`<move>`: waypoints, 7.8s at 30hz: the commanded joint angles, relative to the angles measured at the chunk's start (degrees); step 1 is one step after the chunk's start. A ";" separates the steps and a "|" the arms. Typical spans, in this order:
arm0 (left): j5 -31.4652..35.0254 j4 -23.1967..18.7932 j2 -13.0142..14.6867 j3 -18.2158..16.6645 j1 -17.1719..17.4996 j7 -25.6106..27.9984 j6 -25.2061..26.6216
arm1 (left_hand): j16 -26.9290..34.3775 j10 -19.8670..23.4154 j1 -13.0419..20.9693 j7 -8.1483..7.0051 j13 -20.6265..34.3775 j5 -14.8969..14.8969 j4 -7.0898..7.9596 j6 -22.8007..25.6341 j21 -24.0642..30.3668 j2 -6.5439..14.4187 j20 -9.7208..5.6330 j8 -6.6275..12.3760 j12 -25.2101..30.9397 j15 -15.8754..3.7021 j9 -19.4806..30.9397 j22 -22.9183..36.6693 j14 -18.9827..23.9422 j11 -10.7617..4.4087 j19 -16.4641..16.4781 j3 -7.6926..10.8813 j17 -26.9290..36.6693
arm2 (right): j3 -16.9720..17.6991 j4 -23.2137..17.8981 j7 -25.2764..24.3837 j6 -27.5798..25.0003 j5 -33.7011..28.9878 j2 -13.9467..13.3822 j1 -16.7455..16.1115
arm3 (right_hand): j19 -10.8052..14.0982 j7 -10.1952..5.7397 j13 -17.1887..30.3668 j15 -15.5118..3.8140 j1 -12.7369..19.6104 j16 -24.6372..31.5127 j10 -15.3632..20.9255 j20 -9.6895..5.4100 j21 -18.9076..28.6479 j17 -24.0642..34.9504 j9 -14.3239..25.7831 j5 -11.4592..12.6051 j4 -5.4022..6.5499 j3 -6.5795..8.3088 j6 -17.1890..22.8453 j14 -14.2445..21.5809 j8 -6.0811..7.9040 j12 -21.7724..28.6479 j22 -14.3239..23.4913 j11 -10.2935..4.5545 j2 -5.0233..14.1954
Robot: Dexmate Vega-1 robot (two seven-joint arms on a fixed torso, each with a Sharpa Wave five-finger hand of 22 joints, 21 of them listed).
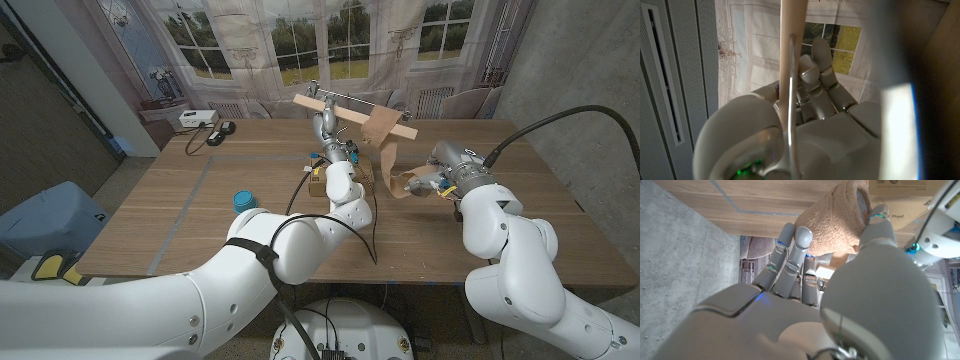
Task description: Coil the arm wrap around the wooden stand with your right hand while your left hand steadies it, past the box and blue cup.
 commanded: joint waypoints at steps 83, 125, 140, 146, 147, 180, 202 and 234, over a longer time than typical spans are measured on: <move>-1.28 2.08 8.66 -4.82 -7.67 -36.96 24.46 | -0.08 1.96 -0.23 -0.51 7.66 -0.47 4.41 1.58 0.69 0.72 -5.42 2.16 7.29 -0.19 -2.25 0.58 0.63 -0.10 0.11 5.58 0.25 | 14.97 11.70 -16.62 50.33 -21.48 34.18 0.98 | -1.04 -11.84 1.43 -2.93 18.92 -1.16 23.72 -5.91 1.59 0.14 1.39 1.04 1.09 -1.45 18.47 0.61 -0.77 -1.20 -0.09 -13.56 19.25; 2.99 2.08 6.73 -21.84 -9.51 -56.32 34.13 | 0.12 2.58 0.23 -0.36 7.71 -0.59 3.95 1.97 0.87 0.77 -5.29 2.95 7.37 -0.20 -2.93 0.57 1.01 -0.14 0.44 5.42 0.27 | 21.87 22.35 -23.34 40.53 -7.32 33.04 8.89 | -2.40 -12.68 2.76 -2.96 18.77 -2.17 22.66 -6.81 1.23 0.12 1.75 1.45 1.39 -2.28 18.01 -0.36 -1.11 -1.85 -0.10 -14.38 19.19; 6.43 2.08 6.05 -27.95 -10.08 -57.06 36.58 | 0.18 2.65 0.35 -0.38 7.71 -0.66 3.90 2.02 0.86 0.76 -5.28 3.17 7.37 -0.20 -3.26 0.58 1.04 -0.12 0.48 5.36 0.28 | 22.09 27.86 -14.85 29.52 -1.25 29.29 14.92 | -2.73 -12.72 2.66 -2.97 18.89 -2.57 22.51 -6.85 1.07 0.10 1.70 1.65 1.49 -2.58 17.90 -0.54 -1.26 -2.34 -0.11 -14.49 19.31; 7.38 2.08 5.62 -30.34 -10.26 -57.20 37.02 | 0.18 2.64 0.38 -0.50 7.71 -0.68 3.90 1.98 0.90 0.74 -5.32 3.21 7.36 -0.20 -3.41 0.65 1.00 -0.10 0.47 5.31 0.28 | 21.57 28.68 -10.27 24.78 0.90 26.82 16.30 | -2.59 -12.55 2.78 -2.99 19.04 -2.76 22.58 -6.85 1.09 0.10 1.67 1.73 1.47 -2.71 18.12 -0.58 -1.23 -2.42 -0.12 -14.02 19.33; 7.47 2.08 5.57 -30.74 -10.29 -57.36 37.15 | 0.19 2.70 0.38 -0.37 7.71 -0.68 3.90 1.97 0.92 0.74 -5.29 3.22 7.38 -0.20 -3.44 0.70 1.00 -0.03 0.43 5.31 0.28 | 21.39 28.81 -9.72 23.89 1.13 26.45 16.49 | -2.57 -12.56 2.86 -2.99 19.06 -2.77 22.61 -6.85 1.10 0.10 1.67 1.74 1.47 -2.71 18.08 -0.55 -1.25 -2.37 -0.12 -14.09 19.34; -1.69 1.92 2.83 -38.67 -10.07 -60.28 37.27 | 0.09 1.73 0.44 -1.00 7.69 -0.72 4.08 0.95 0.68 0.68 -5.46 3.57 7.17 -0.18 -3.83 0.67 0.43 -0.65 -0.10 5.14 0.28 | 29.83 23.39 -25.57 10.99 46.01 13.05 4.86 | -2.15 -11.28 2.73 -3.01 20.19 -3.27 23.07 -5.85 1.35 0.13 1.50 1.70 1.24 -3.01 17.99 -0.12 -1.53 -3.12 -0.09 -13.21 19.74; -7.28 1.82 1.68 -32.81 -9.00 -53.76 33.38 | -0.11 1.16 0.31 -1.26 7.65 -0.66 4.35 0.43 0.48 0.69 -5.49 3.58 7.15 -0.20 -4.55 0.13 -0.10 -0.68 -0.37 5.05 0.24 | 29.57 28.43 -41.15 23.83 70.44 7.57 -3.13 | -1.13 -10.50 1.48 -2.95 20.89 -3.12 24.42 -4.60 1.93 0.10 1.18 1.02 1.01 -2.91 18.20 1.09 -1.67 -3.72 -0.13 -12.36 19.98; 0.34 -1.99 -0.62 -29.93 -5.00 -38.01 23.24 | -0.29 0.98 0.16 -1.01 7.63 -0.56 4.54 -0.02 0.59 0.71 -5.41 4.19 7.20 -0.21 -4.59 -0.07 -0.36 -0.51 -0.80 5.00 0.20 | 5.57 19.17 -37.77 9.30 73.05 -4.06 14.04 | -0.83 -9.91 1.61 -2.91 21.46 -3.03 25.01 -4.35 2.19 0.14 0.76 0.39 0.72 -2.79 18.68 1.87 -1.69 -3.81 -0.17 -11.79 19.88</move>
